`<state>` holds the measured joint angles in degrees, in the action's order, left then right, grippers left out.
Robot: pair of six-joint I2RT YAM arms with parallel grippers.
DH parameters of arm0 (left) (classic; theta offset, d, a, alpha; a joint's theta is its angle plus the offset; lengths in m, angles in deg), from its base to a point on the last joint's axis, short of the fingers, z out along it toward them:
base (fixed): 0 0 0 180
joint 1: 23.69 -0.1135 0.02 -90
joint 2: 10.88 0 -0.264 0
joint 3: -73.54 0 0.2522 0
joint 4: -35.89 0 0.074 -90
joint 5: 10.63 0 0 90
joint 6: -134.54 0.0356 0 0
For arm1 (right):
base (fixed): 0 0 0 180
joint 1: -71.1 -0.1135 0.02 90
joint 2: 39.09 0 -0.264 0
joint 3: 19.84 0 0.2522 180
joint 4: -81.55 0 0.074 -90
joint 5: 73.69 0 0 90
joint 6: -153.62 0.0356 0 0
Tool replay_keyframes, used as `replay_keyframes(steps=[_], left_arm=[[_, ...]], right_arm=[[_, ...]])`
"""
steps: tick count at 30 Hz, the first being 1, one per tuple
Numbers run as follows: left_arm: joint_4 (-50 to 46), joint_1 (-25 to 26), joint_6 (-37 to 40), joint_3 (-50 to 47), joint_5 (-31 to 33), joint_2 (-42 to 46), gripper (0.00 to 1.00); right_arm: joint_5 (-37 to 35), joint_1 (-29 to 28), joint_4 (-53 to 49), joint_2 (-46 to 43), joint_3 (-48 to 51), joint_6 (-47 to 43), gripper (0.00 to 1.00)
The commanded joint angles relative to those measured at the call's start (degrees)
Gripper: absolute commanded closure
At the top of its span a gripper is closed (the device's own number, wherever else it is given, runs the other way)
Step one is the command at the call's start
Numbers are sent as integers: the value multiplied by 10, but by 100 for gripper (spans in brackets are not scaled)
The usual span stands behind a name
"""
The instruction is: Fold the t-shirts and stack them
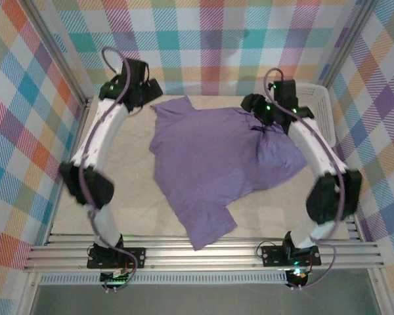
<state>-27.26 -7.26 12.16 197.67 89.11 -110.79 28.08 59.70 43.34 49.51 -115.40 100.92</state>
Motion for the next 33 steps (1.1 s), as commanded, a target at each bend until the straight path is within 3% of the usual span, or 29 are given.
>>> replay_keyframes(steps=[1,5,8,11,23,27,33], left_arm=[[57,18,-140,-202,-106,68,20],[187,77,-252,-364,-184,34,25],[163,86,-265,-352,-166,-54,32],[160,61,-272,-346,-150,-126,34],[20,-149,-127,-181,-32,-259,36],[-11,-177,-78,-65,-45,-312,34],[-33,-180,-46,38,90,-303,17]], right_arm=[[-9,-21,15,-77,113,-7,38],[-2,-50,28,-118,210,2,44],[-2,-64,16,-116,222,1,47],[0,-67,0,-114,215,-7,46],[-49,-65,-39,-73,146,-42,43],[-59,-64,-49,-53,132,-38,43],[-38,-63,-64,-27,121,-23,43]])
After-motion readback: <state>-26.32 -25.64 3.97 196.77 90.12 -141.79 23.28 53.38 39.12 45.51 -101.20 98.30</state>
